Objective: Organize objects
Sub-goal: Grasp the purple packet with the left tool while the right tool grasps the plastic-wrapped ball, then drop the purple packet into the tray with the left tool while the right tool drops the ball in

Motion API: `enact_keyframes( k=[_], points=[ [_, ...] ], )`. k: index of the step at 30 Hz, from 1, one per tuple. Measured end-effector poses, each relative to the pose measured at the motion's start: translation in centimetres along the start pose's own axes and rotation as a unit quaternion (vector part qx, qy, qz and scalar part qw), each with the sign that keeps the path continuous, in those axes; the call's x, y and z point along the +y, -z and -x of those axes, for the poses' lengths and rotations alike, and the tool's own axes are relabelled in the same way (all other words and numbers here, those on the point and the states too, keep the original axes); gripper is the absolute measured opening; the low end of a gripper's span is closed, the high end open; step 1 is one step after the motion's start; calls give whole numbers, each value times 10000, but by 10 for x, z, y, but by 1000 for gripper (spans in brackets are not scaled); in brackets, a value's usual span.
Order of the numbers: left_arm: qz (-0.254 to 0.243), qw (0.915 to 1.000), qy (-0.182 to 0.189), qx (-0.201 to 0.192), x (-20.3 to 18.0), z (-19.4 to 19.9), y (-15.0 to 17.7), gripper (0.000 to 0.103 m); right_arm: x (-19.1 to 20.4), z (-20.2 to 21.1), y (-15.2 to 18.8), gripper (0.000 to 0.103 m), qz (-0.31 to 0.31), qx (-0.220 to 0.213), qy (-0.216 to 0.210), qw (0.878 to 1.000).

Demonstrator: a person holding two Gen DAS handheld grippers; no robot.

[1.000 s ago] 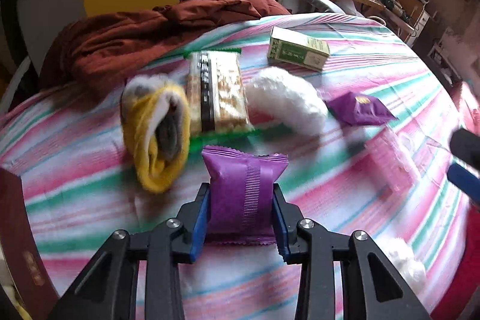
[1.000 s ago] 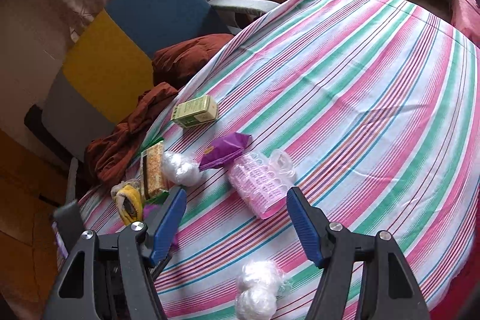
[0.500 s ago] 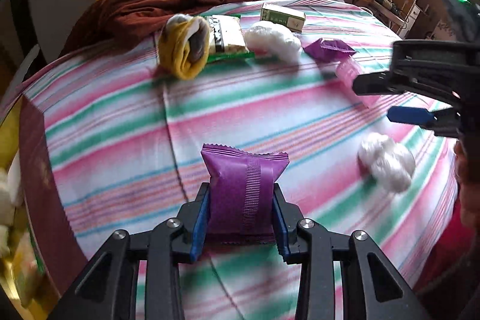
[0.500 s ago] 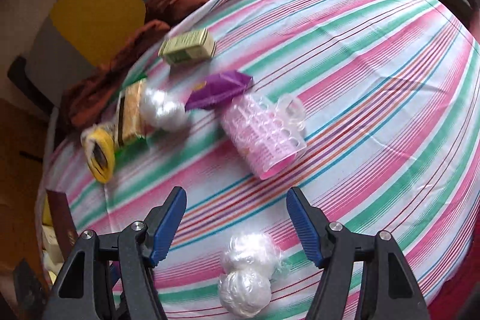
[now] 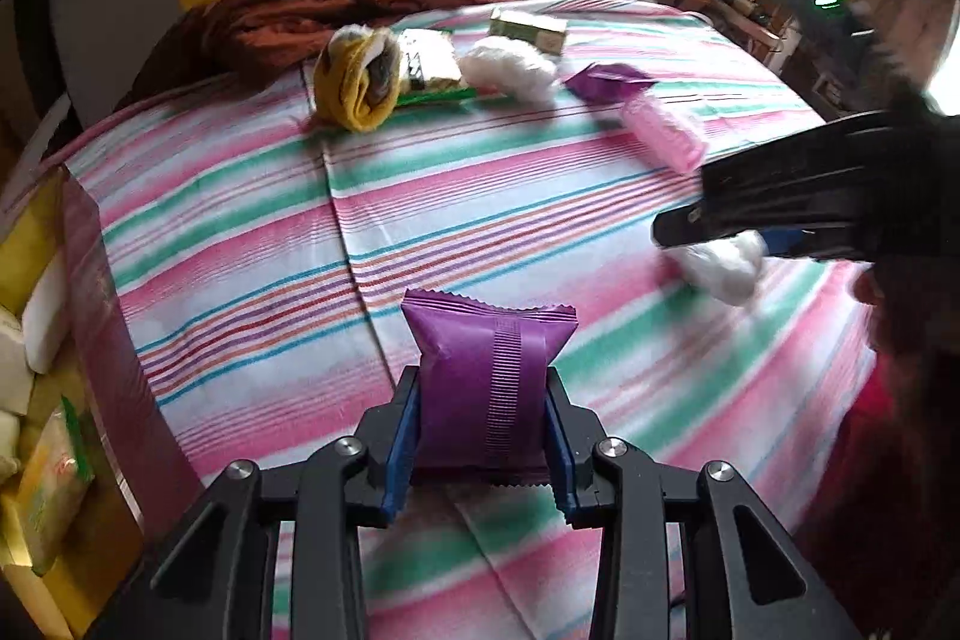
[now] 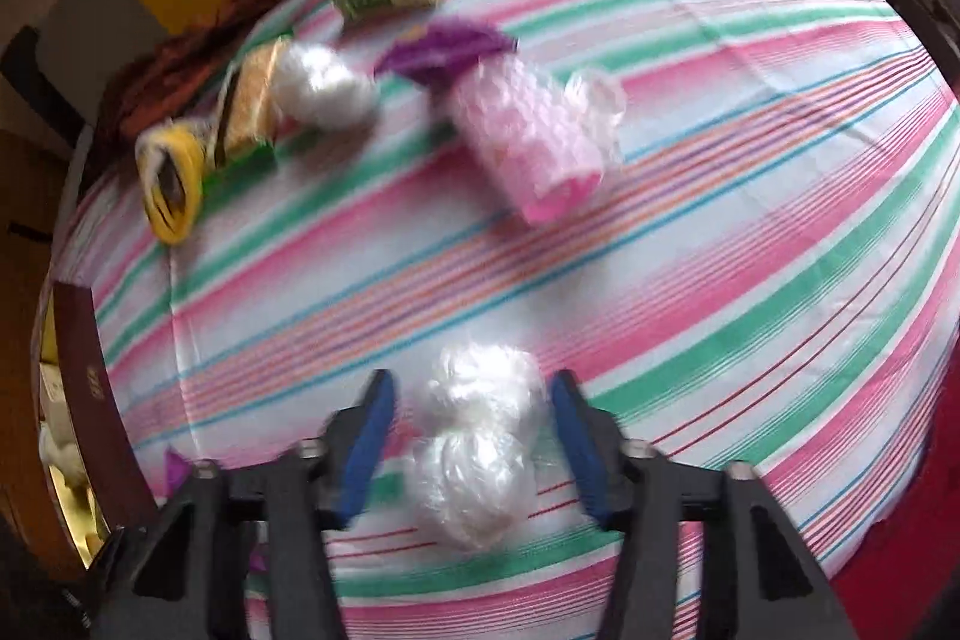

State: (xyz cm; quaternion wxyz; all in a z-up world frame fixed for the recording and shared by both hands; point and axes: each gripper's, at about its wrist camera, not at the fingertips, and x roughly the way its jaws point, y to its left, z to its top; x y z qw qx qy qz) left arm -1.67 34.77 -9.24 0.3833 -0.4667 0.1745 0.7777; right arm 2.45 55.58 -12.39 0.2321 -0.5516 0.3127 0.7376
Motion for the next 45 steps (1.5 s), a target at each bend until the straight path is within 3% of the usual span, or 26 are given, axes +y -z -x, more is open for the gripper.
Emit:
enact_keyframes(
  k=[6,12,21,25,31,45],
  points=[
    [-51,9992,14,-387,5,44,19,37,8,9,9,38,264,-236,23,9994],
    [202,9944,-203,-1014,34,97,25,38,28,44,26,38,651,-831,-478,9933],
    [765,9783,-938,-1679,94,161,47,38,123,73,66,38,1668,-1302,-1396,9673],
    [1064,9713,-1191,-1761,121,176,63,38,166,83,89,38,2123,-1455,-1768,9500],
    [1625,9601,-1498,-1712,165,187,90,38,223,82,117,38,2820,-1464,-1934,9282],
    [2679,9360,-1715,-1511,240,187,123,38,286,77,146,38,3563,-1447,-1850,9044]
  ],
)
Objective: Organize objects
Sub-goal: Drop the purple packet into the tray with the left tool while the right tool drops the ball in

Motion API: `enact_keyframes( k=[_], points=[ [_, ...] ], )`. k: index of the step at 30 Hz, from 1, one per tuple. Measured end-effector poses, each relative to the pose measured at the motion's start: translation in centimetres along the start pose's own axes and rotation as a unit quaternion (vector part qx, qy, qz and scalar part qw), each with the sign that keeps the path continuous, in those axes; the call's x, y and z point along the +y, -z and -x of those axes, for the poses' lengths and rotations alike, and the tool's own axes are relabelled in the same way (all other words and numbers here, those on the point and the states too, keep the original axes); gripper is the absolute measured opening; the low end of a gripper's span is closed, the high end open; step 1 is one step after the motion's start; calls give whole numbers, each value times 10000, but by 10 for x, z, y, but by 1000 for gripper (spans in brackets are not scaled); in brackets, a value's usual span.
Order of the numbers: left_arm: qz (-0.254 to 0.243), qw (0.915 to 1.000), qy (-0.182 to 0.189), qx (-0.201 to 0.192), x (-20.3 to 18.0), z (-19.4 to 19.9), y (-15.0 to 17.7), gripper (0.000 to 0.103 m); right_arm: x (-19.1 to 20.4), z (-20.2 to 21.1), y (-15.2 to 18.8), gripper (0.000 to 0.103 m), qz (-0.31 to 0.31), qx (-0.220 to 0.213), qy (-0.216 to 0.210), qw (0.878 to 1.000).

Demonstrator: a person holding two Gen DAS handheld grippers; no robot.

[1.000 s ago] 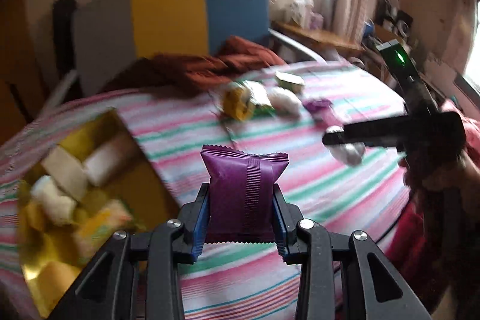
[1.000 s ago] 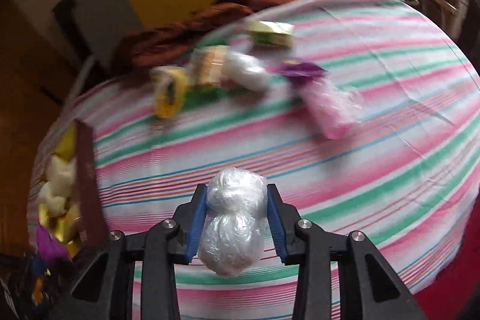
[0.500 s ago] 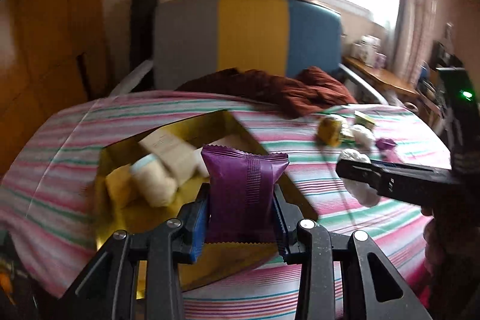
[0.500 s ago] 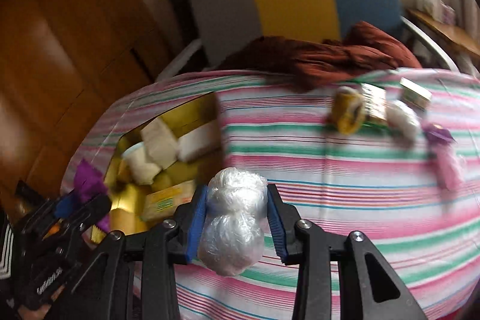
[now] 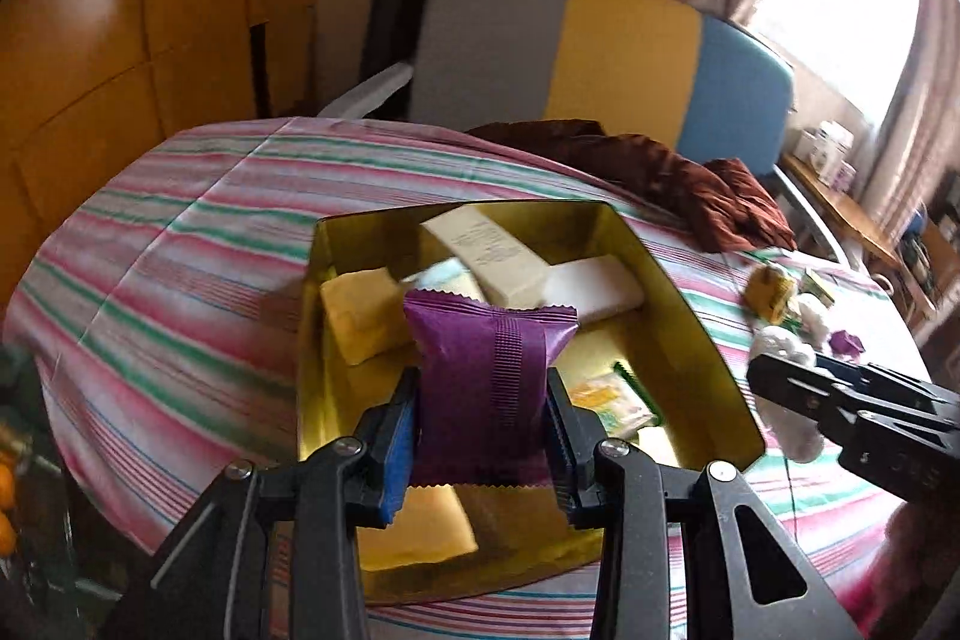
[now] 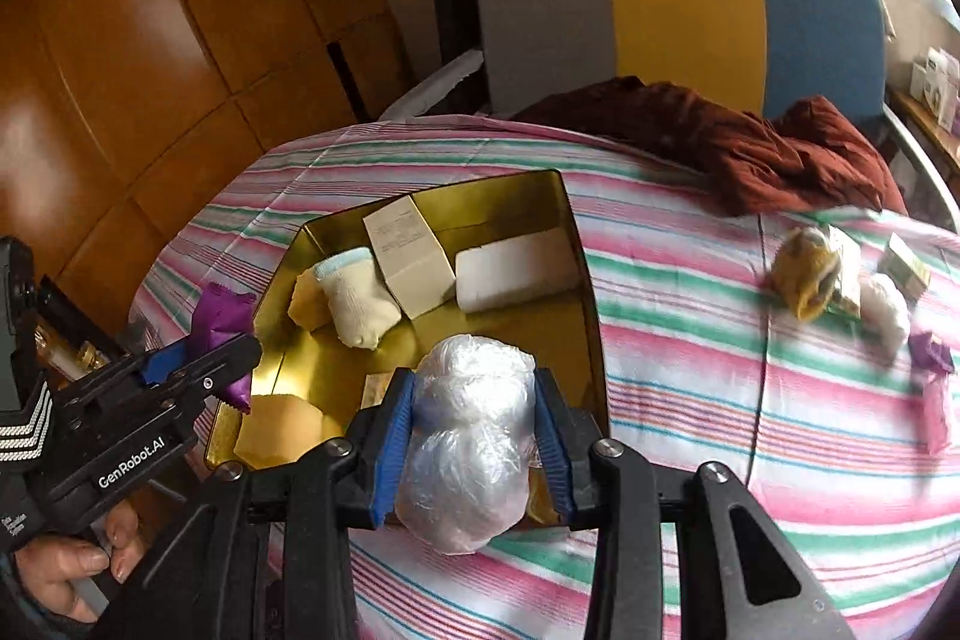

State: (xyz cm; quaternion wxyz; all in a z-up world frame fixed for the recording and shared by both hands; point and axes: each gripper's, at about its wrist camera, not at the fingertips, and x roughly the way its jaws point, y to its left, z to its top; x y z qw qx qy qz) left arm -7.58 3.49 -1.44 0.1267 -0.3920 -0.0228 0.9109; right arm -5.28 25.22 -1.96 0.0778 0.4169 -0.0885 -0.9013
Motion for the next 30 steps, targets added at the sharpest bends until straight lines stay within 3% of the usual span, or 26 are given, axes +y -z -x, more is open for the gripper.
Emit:
enact_keyframes(
  k=[8,18,22,25,30],
  points=[
    [148,9994,-297,28,13,-9,-2,39,12,-18,-11,39,153,57,85,9998],
    [45,9992,-354,-189,7,1,-6,40,15,-29,-8,39,143,156,115,9997],
    [61,9988,-389,-284,6,6,-6,53,15,-31,-6,44,138,162,195,9996],
    [56,9983,-434,-384,5,10,-6,62,15,-34,-5,55,117,196,282,9993],
    [25,9982,-412,-425,2,14,-6,63,14,-35,-1,58,16,223,259,9994]
  ],
)
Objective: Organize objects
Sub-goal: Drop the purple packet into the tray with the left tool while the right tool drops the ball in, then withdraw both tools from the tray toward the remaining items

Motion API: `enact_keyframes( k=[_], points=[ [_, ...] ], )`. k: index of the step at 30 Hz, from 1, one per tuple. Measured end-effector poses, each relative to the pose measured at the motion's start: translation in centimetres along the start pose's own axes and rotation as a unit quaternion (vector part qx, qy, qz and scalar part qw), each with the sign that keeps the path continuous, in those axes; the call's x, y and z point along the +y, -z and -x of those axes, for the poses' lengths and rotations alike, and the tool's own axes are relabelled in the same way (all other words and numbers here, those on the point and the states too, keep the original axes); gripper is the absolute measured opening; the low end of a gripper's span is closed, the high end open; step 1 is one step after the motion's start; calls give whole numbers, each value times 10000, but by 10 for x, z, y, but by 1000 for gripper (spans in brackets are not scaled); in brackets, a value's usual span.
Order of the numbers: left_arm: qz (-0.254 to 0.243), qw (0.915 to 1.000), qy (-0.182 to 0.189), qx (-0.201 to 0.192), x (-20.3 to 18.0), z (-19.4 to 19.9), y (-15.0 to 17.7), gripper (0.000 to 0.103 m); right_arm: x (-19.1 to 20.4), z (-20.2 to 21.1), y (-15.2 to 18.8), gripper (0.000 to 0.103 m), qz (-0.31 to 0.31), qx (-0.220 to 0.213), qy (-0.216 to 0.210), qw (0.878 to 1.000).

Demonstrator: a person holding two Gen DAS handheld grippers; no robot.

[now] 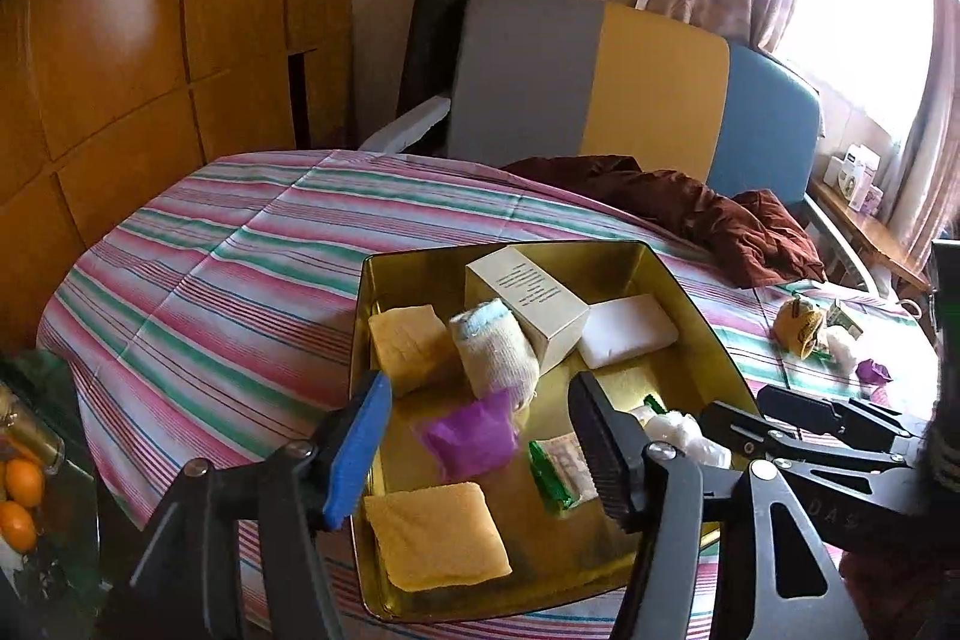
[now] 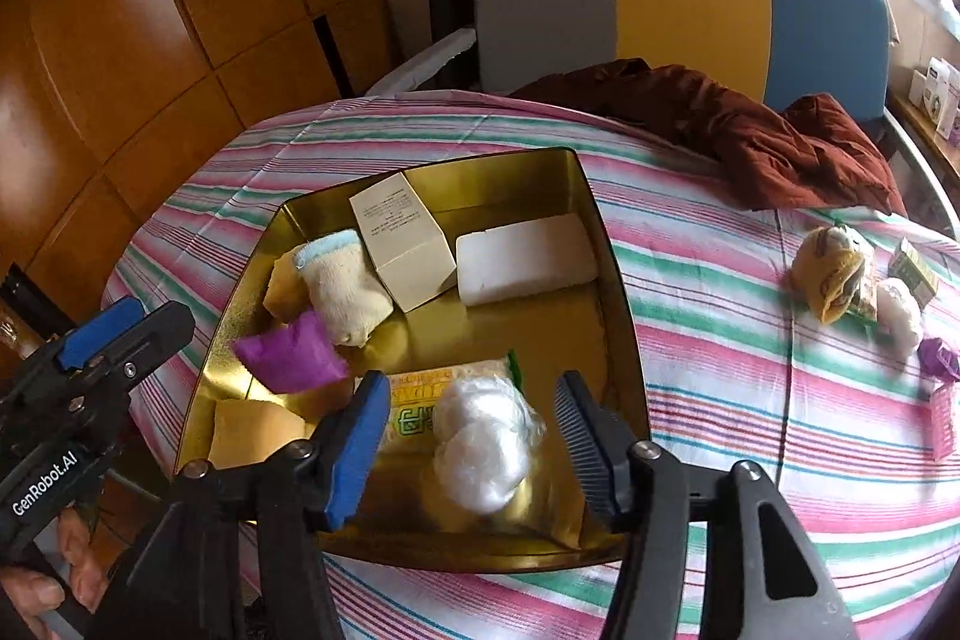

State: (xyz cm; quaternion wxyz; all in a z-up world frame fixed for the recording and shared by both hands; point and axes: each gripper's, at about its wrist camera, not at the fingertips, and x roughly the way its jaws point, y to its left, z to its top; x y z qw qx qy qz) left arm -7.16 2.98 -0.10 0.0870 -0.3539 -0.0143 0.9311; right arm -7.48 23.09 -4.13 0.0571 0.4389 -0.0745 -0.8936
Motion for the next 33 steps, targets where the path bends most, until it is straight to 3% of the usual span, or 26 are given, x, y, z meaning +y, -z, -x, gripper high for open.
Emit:
enact_keyframes(
  k=[4,14,16,33],
  points=[
    [15,10000,14,-45,-2,4,1,69,1,5,3,58,-47,-50,32,10000],
    [-48,9999,20,-165,-8,14,4,71,13,20,8,59,114,-369,330,9987],
    [-45,9998,27,-209,-8,16,4,76,16,22,9,59,158,-415,358,9984],
    [-361,9990,135,-229,-28,24,8,76,1,38,13,60,3,-625,508,9968]
  ],
)
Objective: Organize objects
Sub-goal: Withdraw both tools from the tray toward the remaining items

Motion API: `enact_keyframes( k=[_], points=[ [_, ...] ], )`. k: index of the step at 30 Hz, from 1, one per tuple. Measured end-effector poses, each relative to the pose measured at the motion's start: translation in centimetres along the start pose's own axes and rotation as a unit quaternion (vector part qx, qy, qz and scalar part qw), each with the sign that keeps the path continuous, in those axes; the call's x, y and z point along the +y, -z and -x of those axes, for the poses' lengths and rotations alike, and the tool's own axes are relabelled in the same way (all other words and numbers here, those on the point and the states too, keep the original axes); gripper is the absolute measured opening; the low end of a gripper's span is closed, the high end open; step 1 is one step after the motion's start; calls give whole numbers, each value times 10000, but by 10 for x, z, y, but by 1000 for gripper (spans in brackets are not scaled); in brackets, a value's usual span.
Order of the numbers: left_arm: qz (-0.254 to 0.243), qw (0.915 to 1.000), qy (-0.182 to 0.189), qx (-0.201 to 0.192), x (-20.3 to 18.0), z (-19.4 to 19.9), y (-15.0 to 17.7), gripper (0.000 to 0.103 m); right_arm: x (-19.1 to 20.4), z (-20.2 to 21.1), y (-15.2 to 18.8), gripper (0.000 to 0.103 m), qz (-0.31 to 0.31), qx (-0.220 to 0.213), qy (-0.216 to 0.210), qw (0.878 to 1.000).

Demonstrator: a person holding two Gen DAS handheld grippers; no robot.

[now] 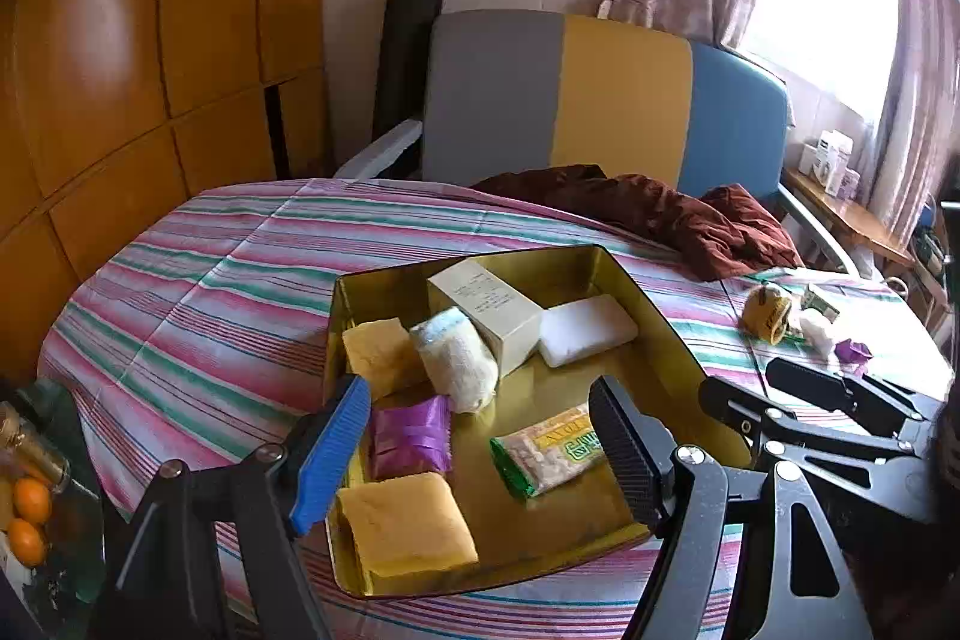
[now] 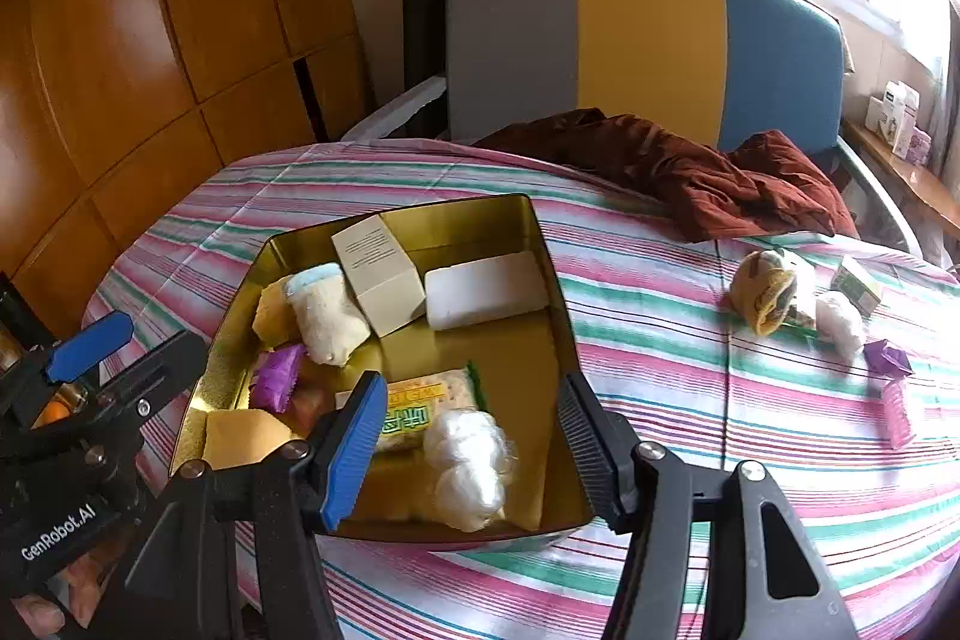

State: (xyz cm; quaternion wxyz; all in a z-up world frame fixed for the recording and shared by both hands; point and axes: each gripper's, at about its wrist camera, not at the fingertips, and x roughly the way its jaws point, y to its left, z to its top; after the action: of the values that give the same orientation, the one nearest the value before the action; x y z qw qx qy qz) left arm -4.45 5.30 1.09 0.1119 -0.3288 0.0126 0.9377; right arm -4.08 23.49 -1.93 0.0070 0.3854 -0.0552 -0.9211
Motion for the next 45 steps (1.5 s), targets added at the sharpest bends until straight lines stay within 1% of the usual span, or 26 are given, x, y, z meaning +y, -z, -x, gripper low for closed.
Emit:
enact_keyframes(
  k=[13,21,26,30,35,37,45],
  points=[
    [-402,9990,206,51,-30,1,-1,76,-35,8,0,60,-210,-49,274,9994],
    [-708,9968,360,65,-55,-1,-4,76,-72,13,-2,60,-468,-71,512,9976],
    [-953,9942,495,79,-74,-3,-7,77,-102,19,-7,60,-647,-118,729,9952],
    [-1139,9917,597,54,-92,-5,-10,79,-129,22,-12,60,-780,-154,948,9923],
    [-1334,9886,689,75,-111,-9,-11,80,-164,26,-19,60,-971,-178,1194,9879],
    [-1436,9868,746,87,-119,-11,-12,82,-179,27,-23,60,-1039,-192,1300,9859],
    [-1770,9806,837,131,-150,-25,-14,83,-237,18,-40,60,-1298,-281,1574,9786]
  ],
)
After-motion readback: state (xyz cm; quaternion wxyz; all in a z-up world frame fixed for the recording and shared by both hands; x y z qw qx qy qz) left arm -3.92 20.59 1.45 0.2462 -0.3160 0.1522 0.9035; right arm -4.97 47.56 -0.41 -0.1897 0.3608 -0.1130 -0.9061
